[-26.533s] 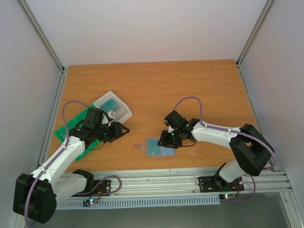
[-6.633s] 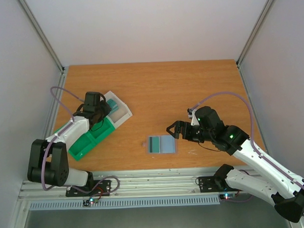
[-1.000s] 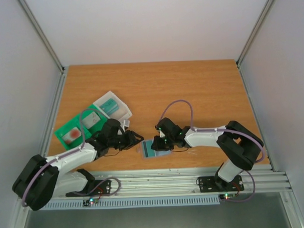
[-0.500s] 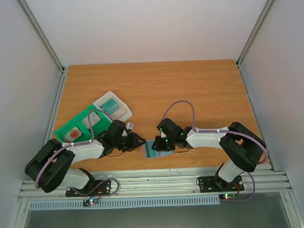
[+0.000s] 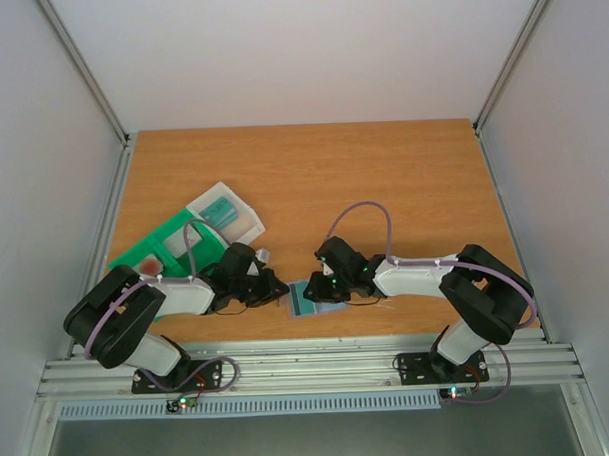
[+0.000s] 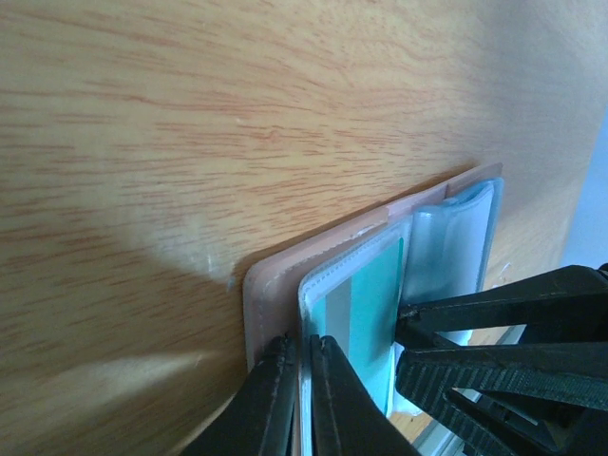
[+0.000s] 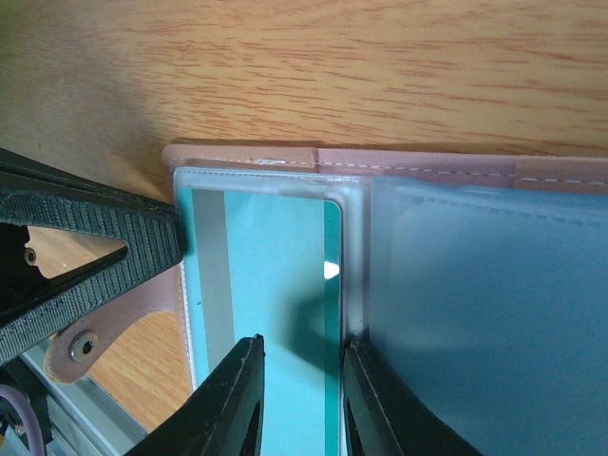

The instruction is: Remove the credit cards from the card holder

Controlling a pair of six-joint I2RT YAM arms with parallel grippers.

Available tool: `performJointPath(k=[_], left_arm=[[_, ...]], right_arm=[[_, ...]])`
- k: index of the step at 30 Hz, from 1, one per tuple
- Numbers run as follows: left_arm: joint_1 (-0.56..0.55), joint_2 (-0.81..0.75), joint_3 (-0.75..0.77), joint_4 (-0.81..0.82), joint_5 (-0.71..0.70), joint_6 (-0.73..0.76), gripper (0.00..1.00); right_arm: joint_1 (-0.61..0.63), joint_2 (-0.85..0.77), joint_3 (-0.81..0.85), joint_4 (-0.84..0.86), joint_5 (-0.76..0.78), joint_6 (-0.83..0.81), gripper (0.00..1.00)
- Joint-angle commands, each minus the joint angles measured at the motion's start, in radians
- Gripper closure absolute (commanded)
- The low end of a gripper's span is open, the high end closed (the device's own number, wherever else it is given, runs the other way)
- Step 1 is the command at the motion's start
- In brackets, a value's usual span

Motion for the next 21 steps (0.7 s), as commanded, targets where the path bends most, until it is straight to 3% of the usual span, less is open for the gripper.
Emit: performJointPath(k=[1,10,15,21], left_arm=[[-0.005,0.028,-0.004,0.002,-0.042,0.049,0.96],[-0.005,-0.023,0.024,-0.096,-0.059,0.07,0.99],[-0.028,-0.138,0.04,-0.131,-0.074,0.035,0.87],[-0.052,-0.154,0.055,-0.116,-0.069,0.015,0.82]], right_arm=[[0.005,-0.011,-0.019,0.004,0.013,0.012,0.76],[0.0,-0.026,-0.03,0.012,0.018,0.015,0.76],[0.0,-0.028,-0.04,0.018,0.02,0.02,0.78],[0.001,-0.026,-0.043,0.019,0.021,0.023,0.77]])
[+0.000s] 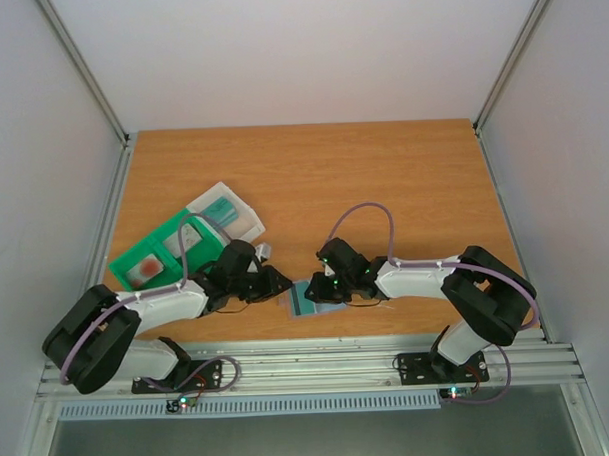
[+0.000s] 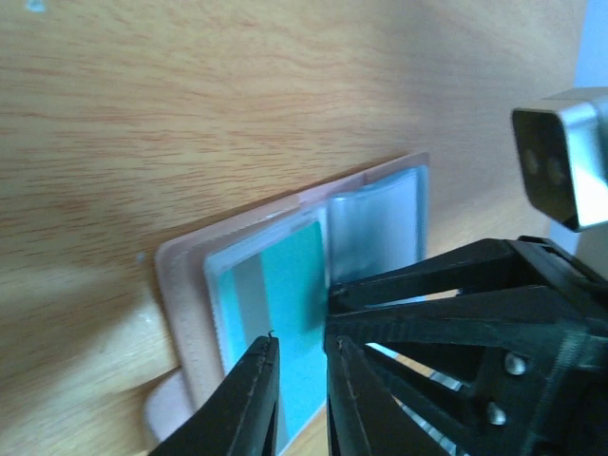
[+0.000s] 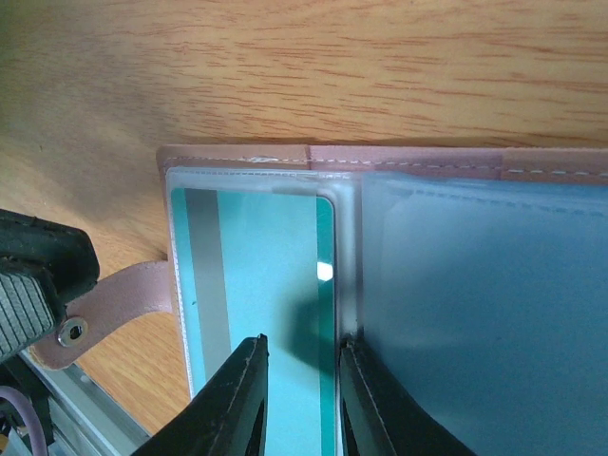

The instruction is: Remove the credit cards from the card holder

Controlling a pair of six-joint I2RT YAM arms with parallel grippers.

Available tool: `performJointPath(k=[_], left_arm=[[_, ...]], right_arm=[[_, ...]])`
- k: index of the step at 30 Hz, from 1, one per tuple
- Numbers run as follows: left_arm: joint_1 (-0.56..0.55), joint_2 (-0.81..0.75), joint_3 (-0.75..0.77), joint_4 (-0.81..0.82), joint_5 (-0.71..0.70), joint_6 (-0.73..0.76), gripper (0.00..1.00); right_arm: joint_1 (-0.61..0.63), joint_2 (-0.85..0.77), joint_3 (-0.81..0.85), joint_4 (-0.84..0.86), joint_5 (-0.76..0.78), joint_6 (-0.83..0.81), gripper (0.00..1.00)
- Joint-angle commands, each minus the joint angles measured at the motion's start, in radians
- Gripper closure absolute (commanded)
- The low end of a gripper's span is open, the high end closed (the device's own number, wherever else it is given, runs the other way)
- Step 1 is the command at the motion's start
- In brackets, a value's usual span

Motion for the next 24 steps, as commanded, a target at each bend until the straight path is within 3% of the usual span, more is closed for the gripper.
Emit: performJointPath(k=[1,11,15,19,24], left_arm=[[-0.016,0.01,0.022,0.025,-0.015,-0.016,0.82],[-0.019,0.19,-0.006,0.141,-0.01,-0.007,0.99],[-0.018,0.205,-0.022,0.139,-0.029,-0.013,1.0],[-0.019,0.183,-0.024,0.078,-0.058,0.011,1.0],[-0.019,0.143,-0.032,0.039,-0.088,0.02,1.0]], right_arm=[[0.001,-0.011,-0.018,-0.006,0.021,0.013,0.77],[0.001,-0.008,-0.023,0.008,0.012,0.022,0.77],[0.001,-0.008,-0.023,0.031,-0.015,0.016,0.78],[0.0,-0.015,-0.042,0.044,-0.008,0.03,0.84],[-0.006,-0.012,-0.042,0.078,-0.018,0.029,0.99]])
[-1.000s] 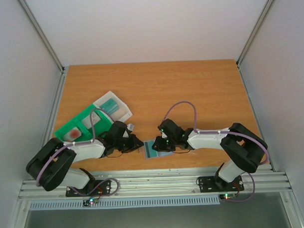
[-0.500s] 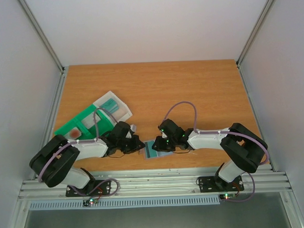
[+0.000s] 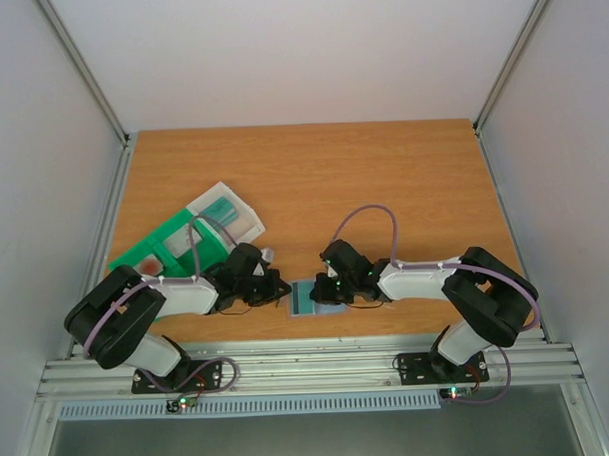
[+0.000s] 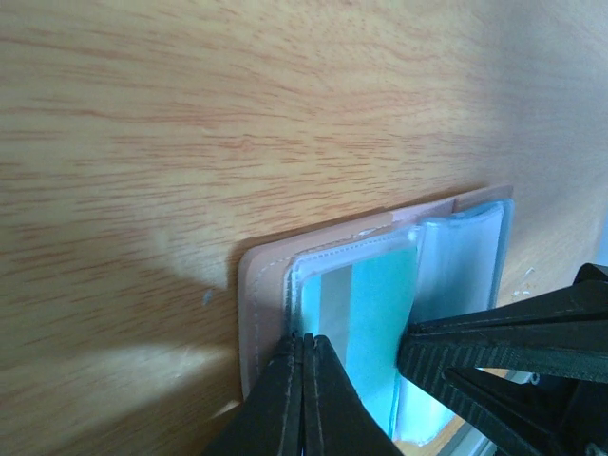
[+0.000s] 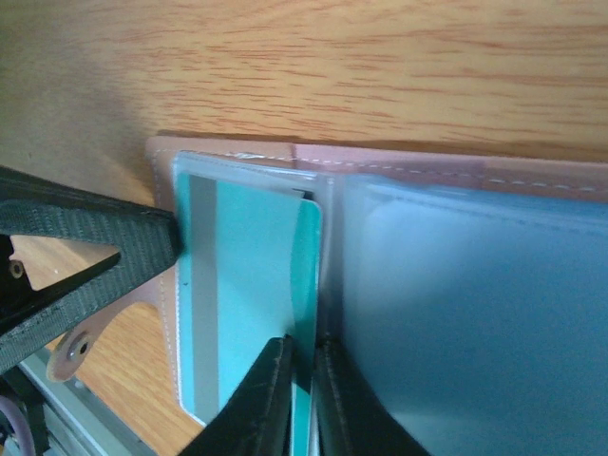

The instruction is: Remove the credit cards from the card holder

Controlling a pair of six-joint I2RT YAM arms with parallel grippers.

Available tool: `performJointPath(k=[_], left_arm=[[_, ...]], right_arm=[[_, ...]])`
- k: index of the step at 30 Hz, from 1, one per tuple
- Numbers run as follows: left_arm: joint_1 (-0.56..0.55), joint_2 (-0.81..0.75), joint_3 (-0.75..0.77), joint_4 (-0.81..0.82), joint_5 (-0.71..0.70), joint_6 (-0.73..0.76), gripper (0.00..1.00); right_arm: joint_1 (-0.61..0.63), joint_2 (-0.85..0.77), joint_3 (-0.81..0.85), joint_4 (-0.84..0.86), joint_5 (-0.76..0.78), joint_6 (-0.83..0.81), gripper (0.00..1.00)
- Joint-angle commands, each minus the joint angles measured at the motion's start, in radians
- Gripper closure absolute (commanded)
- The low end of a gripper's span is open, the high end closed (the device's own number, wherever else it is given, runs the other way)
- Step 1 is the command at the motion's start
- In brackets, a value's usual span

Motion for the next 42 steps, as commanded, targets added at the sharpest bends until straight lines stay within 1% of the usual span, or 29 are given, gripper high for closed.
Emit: performJointPath(k=[1,8,15,25,30,35,39,42], left_arm=[[-0.007,-0.026,-0.032,-0.063,-0.069,0.026,0.99],[-0.006,-0.026,-0.02,-0.095,-0.084,0.037,0.93],[-0.008,-0.001,-0.017,-0.078,-0.081,0.028,0.92],[-0.007,0.004,-0.01,-0.101,-0.09,0.041,0.92],[-0.007,0.0,-0.017,-0.098,-0.092,0.039,0.93],[-0.006,-0.009,-0.023,-0.098,-0.092,0.039,0.94],[-0.007,-0.01,-0.02,-0.099,-0.091,0.038,0.95],[-0.007,-0.016,-0.022,-0.098,-0.092,0.036,0.95]], right_arm=[[-0.003,0.001,-0.01,0.058,-0.029,0.006,0.99],[-0.026,-0.051,-0.058,0.091,-0.033,0.016,0.99],[-0.054,-0.074,-0.079,0.07,-0.035,0.009,0.99],[-0.082,-0.076,-0.116,0.126,-0.065,0.027,0.99],[-0.083,-0.011,-0.128,0.199,-0.102,0.059,0.9],[-0.085,0.005,-0.135,0.215,-0.107,0.063,0.88],[-0.088,0.007,-0.135,0.212,-0.097,0.064,0.88],[-0.089,0.015,-0.135,0.217,-0.098,0.066,0.93]])
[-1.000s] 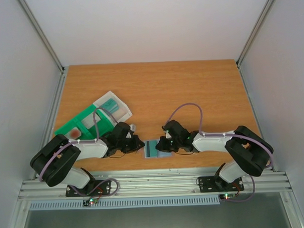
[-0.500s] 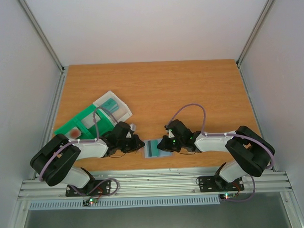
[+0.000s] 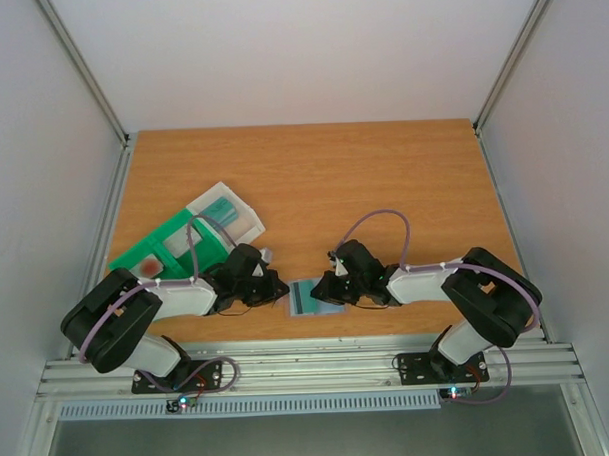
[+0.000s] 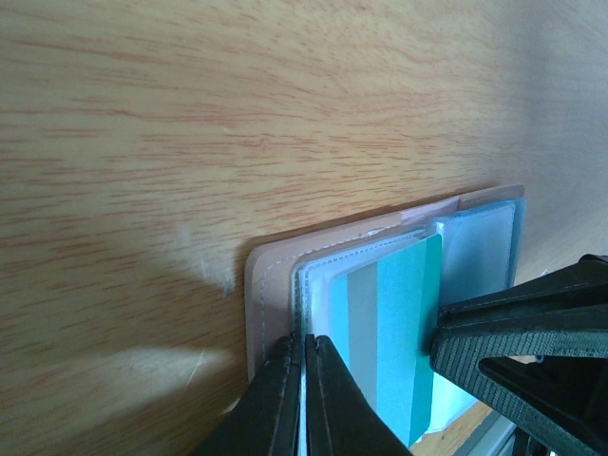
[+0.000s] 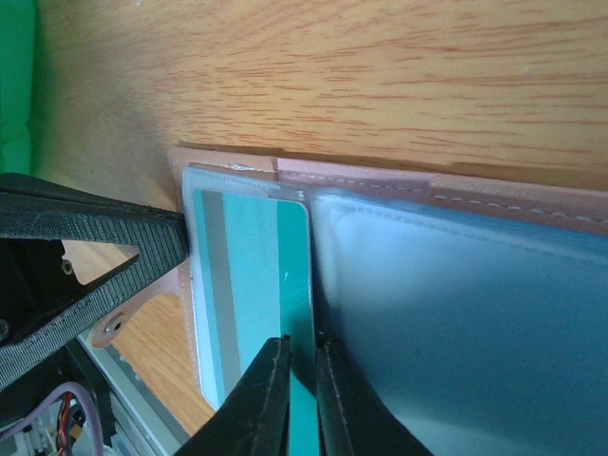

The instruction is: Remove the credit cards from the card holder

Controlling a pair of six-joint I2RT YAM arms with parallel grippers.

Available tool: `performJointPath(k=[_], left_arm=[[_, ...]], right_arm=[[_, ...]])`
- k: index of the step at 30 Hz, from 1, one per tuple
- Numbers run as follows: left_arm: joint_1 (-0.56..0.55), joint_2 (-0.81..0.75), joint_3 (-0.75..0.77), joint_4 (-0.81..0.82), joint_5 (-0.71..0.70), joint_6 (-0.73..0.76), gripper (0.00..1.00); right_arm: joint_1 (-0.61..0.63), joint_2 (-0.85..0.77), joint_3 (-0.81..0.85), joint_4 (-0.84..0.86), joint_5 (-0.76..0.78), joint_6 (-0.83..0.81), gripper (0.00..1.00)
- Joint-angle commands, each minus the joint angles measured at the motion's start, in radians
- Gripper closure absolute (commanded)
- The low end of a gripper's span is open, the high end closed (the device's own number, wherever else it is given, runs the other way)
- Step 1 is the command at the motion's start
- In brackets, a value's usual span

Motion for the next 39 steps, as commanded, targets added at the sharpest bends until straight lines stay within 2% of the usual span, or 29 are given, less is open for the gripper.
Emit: performJointPath(k=[1,3,11,22,30,35,37,39], left_arm=[[-0.003,0.012,-0.019,-0.059,-0.053,0.018,0.95],[-0.003,0.001,-0.024,-0.06,-0.055,0.016,0.95],[-0.003,-0.055,-0.033,-0.062,-0.066,0.004,0.95],[-0.003,-0.117,-0.012,-0.104,-0.087,-0.005,0.92],[-0.004,-0.237,0.067,-0.306,-0.162,0.061,0.91],[-0.002,-0.275,0.09,-0.346,-0.162,0.082,0.81],[-0.003,-0.288,0.097,-0.358,-0.164,0.073,0.74],[-0.003,-0.307,0.108,-0.378,-0.159,0.052,0.72]], right_arm=[[-0.012,0.032,-0.016,0.005,0.014,0.006,0.95],[-0.017,0.036,-0.023,0.018,0.006,0.007,0.98],[-0.048,-0.03,-0.045,0.006,-0.018,0.014,0.99],[-0.06,-0.175,-0.005,-0.312,0.031,0.022,0.99],[-0.06,-0.254,0.067,-0.43,0.022,0.043,0.99],[-0.06,-0.277,0.088,-0.462,0.055,-0.02,0.99],[-0.059,-0.295,0.096,-0.508,0.077,-0.031,0.99],[-0.059,-0.335,0.104,-0.556,0.107,-0.057,0.99]])
